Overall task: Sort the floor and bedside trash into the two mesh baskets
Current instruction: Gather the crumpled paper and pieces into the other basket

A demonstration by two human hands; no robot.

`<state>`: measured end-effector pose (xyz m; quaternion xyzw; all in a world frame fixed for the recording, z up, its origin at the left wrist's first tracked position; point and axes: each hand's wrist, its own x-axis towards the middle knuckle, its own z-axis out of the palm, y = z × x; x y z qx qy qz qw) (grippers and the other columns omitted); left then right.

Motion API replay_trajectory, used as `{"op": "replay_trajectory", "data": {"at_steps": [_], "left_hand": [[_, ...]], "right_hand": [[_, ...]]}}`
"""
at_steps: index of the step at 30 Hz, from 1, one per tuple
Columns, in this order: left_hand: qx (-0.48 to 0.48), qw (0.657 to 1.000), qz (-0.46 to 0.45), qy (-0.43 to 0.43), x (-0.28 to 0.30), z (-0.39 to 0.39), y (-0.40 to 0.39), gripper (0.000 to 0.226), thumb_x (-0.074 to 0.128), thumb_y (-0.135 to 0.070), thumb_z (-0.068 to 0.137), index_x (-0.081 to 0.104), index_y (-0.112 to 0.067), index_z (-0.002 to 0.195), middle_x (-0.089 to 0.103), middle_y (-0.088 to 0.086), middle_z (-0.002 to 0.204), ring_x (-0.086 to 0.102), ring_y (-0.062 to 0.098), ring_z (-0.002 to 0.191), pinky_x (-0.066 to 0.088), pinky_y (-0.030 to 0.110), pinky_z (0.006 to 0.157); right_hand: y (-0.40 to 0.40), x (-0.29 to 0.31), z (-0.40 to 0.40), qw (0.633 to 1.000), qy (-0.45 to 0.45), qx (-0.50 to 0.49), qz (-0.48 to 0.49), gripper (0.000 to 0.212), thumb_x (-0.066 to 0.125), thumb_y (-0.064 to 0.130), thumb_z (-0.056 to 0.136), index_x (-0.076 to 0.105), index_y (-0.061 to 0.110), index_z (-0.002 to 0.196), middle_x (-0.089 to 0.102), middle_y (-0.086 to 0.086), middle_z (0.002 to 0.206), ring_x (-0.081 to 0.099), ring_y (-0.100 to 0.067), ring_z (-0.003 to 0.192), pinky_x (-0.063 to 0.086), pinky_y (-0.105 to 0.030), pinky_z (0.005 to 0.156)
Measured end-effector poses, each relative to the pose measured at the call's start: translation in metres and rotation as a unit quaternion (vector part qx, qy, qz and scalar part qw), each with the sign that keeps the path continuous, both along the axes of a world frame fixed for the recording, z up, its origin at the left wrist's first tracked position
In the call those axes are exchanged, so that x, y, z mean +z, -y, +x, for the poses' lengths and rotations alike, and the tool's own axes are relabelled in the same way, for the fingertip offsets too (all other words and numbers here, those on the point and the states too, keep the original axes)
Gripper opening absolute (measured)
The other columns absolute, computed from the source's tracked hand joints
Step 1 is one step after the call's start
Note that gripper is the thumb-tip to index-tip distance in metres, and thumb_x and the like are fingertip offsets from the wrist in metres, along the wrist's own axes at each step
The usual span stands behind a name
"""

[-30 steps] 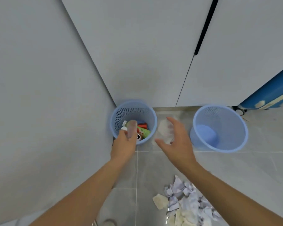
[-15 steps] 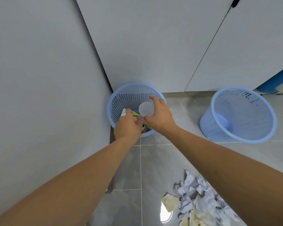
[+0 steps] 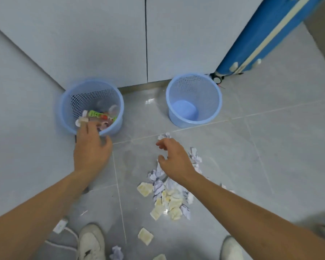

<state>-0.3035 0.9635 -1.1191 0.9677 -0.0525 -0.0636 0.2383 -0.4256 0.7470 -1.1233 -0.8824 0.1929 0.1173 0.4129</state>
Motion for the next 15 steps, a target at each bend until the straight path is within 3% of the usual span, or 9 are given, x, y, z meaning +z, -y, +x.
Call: {"op": "replay_trajectory", "data": {"at_steps": [3,7,15], "left_hand": [[-0.022,0.998,-0.043,-0.047,0.037,-0.046,0.039,0.023,0.065,-0.014,0.089,0.054,-0.013,0.108,0.059,0.01,0.104,0.056,0.033,0.094,0.042,0.041,0.071],[-0.008,0.993,-0.089,-0.079,0.092,-0.105,0.097,0.017,0.063,-0.02,0.09,0.055,-0.022,0.105,0.062,0.001,0.089,0.059,0.024,0.079,0.048,0.042,0.072],[0.092,0.985,-0.133,-0.066,0.217,-0.223,0.174,0.012,0.062,-0.023,0.092,0.057,-0.023,0.103,0.062,0.0,0.086,0.059,0.02,0.077,0.052,0.042,0.072]], "right_hand": [[0.042,0.029,-0.048,1.0,-0.006,0.014,-0.027,0.036,0.062,0.012,0.088,0.061,0.022,0.123,0.064,0.001,0.116,0.057,-0.019,0.111,0.049,-0.038,0.094],[0.099,0.084,-0.089,0.998,0.008,0.027,-0.051,0.033,0.063,0.015,0.086,0.062,0.022,0.118,0.065,0.003,0.108,0.057,-0.021,0.105,0.051,-0.041,0.088],[0.194,0.205,-0.162,0.995,-0.004,0.091,-0.039,0.031,0.063,0.025,0.09,0.06,0.021,0.12,0.064,0.0,0.105,0.058,-0.021,0.099,0.051,-0.039,0.082]]}}
